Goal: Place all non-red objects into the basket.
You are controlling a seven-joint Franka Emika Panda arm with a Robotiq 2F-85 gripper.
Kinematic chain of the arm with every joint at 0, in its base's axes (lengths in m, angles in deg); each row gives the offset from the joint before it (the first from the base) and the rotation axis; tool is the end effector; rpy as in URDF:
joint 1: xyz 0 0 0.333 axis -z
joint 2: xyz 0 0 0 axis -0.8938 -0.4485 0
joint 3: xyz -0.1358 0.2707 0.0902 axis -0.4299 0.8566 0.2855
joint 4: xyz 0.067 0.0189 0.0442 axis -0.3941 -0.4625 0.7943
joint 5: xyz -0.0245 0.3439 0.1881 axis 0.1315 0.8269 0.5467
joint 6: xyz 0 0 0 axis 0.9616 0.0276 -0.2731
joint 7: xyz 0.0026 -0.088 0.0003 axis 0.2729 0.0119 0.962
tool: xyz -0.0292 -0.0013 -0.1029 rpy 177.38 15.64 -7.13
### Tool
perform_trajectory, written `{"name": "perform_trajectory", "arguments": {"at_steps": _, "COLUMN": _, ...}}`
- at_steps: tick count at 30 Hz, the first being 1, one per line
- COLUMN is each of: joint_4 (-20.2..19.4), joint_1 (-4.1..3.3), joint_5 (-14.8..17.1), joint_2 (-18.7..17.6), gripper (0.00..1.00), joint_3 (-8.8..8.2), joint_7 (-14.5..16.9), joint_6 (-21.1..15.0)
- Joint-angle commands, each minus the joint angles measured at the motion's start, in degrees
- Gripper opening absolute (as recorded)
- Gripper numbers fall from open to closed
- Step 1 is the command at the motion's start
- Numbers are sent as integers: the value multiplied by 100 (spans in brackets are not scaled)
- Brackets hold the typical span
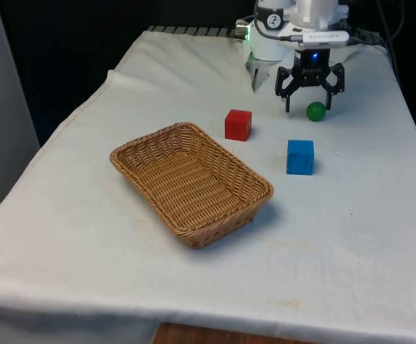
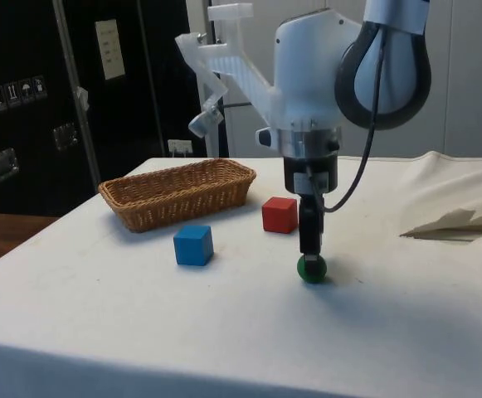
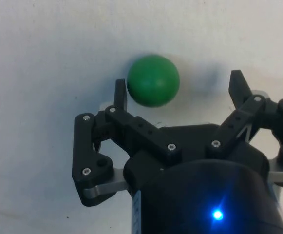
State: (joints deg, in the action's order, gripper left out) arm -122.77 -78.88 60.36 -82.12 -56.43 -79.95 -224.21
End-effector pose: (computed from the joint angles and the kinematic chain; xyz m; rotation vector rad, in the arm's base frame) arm 0.3718 0.0906 0.1707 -3.1025 -0.2439 -0.0352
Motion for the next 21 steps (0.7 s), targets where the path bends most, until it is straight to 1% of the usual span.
{"name": "perform_trajectory", "arguments": {"at_steps": 1, "joint_4": 17, "joint_1": 46, "joint_5": 201, "joint_2": -17, "gripper": 100, "joint_3": 143, "joint_7": 86, "joint_6": -52}}
{"name": "perform_trajectory", "arguments": {"at_steps": 2, "joint_4": 29, "joint_1": 57, "joint_5": 206, "joint_2": -52, "gripper": 100, "joint_3": 160, "joint_7": 92, "joint_6": -57}}
{"name": "perform_trajectory", "arguments": {"at_steps": 6, "joint_4": 40, "joint_1": 63, "joint_5": 206, "joint_2": -74, "gripper": 100, "joint_3": 160, "joint_7": 97, "joint_6": -40}}
{"name": "perform_trajectory", "arguments": {"at_steps": 7, "joint_4": 34, "joint_1": -6, "joint_5": 0, "joint_2": -97, "gripper": 100, "joint_3": 6, "joint_7": -6, "joint_6": -17}}
{"name": "perform_trajectory", "arguments": {"at_steps": 8, "joint_4": 46, "joint_1": 63, "joint_5": 201, "joint_2": -74, "gripper": 100, "joint_3": 160, "joint_7": 97, "joint_6": -34}}
{"name": "perform_trajectory", "arguments": {"at_steps": 15, "joint_4": 34, "joint_1": 86, "joint_5": 183, "joint_2": -57, "gripper": 100, "joint_3": 120, "joint_7": 126, "joint_6": -6}}
{"name": "perform_trajectory", "arguments": {"at_steps": 16, "joint_4": 34, "joint_1": 11, "joint_5": 0, "joint_2": -97, "gripper": 100, "joint_3": -17, "joint_7": 6, "joint_6": -17}}
{"name": "perform_trajectory", "arguments": {"at_steps": 17, "joint_4": 34, "joint_1": 92, "joint_5": 178, "joint_2": -57, "gripper": 100, "joint_3": 115, "joint_7": 126, "joint_6": 0}}
{"name": "perform_trajectory", "arguments": {"at_steps": 19, "joint_4": 34, "joint_1": 97, "joint_5": 172, "joint_2": -57, "gripper": 100, "joint_3": 103, "joint_7": 132, "joint_6": 0}}
{"name": "perform_trajectory", "arguments": {"at_steps": 21, "joint_4": 17, "joint_1": 86, "joint_5": 166, "joint_2": -57, "gripper": 100, "joint_3": 103, "joint_7": 120, "joint_6": -17}}
